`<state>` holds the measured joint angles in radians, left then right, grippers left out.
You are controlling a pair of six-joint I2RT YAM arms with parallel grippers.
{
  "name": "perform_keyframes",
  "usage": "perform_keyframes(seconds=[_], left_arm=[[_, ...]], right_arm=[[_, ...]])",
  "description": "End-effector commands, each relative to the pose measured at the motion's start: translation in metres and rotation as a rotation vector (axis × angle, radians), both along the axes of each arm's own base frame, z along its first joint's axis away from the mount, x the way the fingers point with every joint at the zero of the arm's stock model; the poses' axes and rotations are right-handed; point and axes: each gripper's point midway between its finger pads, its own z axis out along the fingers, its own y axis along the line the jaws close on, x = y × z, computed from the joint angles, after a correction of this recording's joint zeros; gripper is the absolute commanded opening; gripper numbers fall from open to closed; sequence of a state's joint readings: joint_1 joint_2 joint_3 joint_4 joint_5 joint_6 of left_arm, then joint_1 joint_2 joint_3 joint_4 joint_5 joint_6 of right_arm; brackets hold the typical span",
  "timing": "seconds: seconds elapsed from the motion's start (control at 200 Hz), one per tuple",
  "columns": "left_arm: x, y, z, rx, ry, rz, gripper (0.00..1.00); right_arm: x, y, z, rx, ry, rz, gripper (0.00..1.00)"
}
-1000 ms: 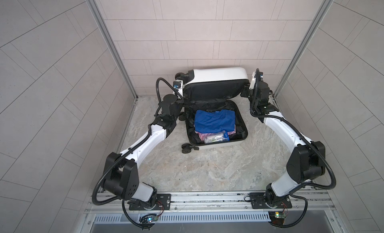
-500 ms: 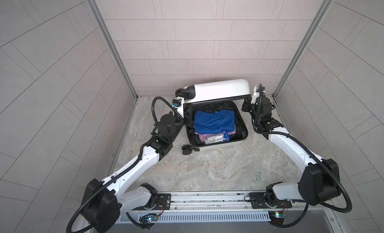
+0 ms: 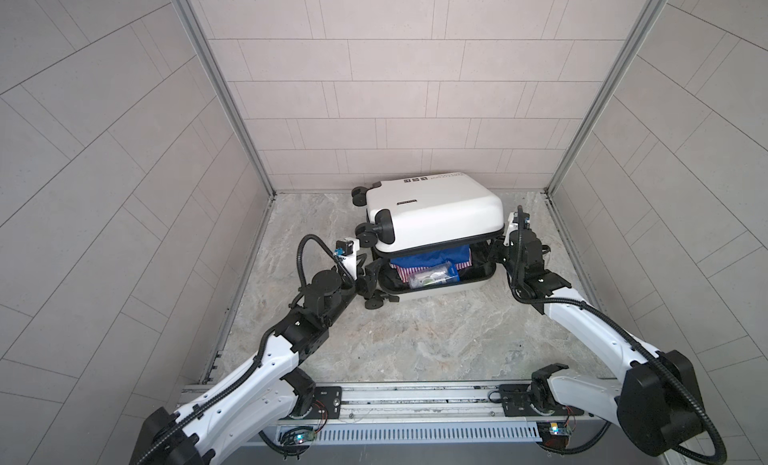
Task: Pack the luggage
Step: 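Swing the held lid down over the packed items with both grippers, then lower both grippers to the sides of the closed white suitcase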
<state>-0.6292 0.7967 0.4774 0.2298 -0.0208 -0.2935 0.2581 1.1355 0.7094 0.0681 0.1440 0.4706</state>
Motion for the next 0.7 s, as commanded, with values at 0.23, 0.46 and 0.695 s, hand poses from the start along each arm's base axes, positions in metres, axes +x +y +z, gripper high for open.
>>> perform_keyframes(seconds=[0.23,0.46,0.695], left_arm=[[-0.035,0.011,-0.038,-0.027,0.159,-0.011,0.50],[-0.062,0.035,-0.037,-0.019,0.206,0.013,0.50],[-0.068,0.060,-0.015,-0.061,0.192,0.110,0.49]], right_arm=[[-0.036,-0.019,-0.007,-0.022,0.050,-0.061,0.31],[-0.068,-0.037,-0.015,-0.098,0.148,-0.098,0.44],[-0.084,-0.039,-0.008,-0.102,0.192,-0.089,0.51]])
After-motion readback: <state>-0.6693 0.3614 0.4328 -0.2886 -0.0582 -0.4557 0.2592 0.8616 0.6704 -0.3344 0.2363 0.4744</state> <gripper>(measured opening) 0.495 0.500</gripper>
